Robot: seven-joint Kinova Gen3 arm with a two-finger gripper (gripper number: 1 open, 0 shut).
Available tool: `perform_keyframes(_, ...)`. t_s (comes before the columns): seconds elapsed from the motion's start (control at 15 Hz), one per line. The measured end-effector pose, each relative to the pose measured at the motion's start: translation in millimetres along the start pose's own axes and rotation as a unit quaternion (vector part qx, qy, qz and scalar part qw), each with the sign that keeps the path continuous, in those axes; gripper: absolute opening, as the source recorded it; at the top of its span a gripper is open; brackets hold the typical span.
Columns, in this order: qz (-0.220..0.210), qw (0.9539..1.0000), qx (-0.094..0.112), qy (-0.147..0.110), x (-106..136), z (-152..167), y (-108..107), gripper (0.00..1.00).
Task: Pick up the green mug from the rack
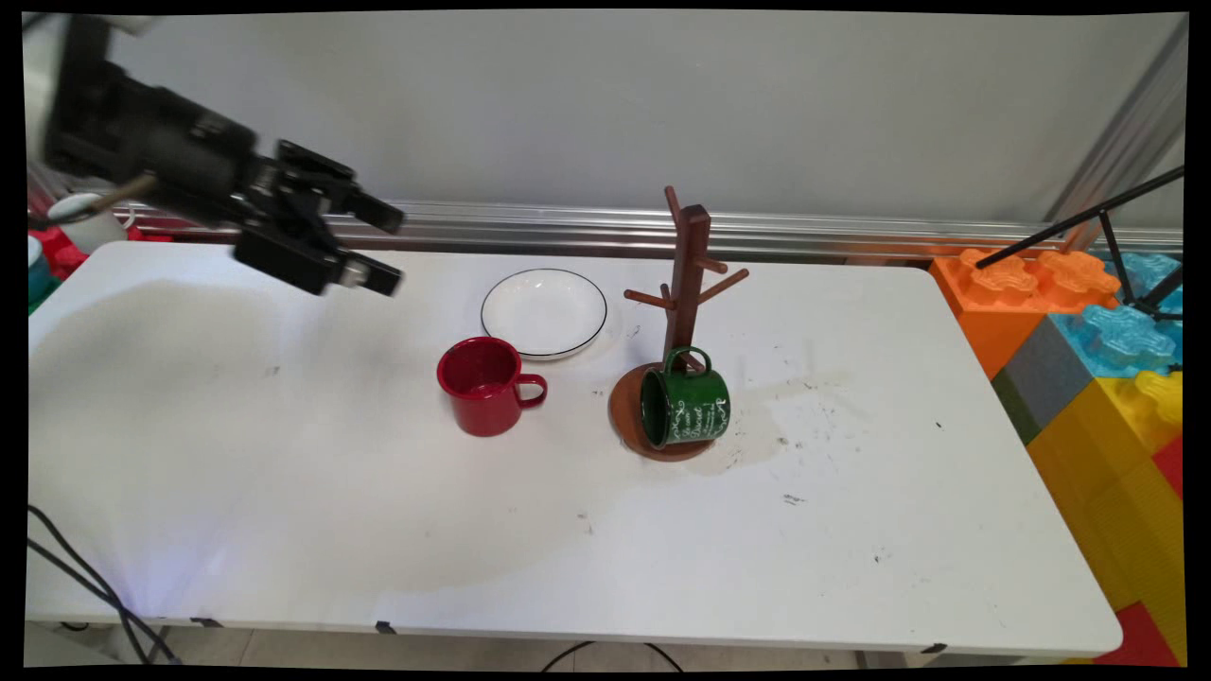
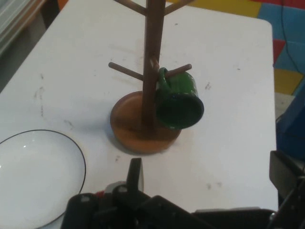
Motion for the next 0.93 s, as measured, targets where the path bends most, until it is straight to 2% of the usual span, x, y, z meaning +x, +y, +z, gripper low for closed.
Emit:
perform_keyframes(0.47,-0.032,0.9989,0.023,-0.024,30,81,20,1.00)
perform_keyframes(0.93,-0.058,0.9967,0.025,-0.051,30,151,35,1.00)
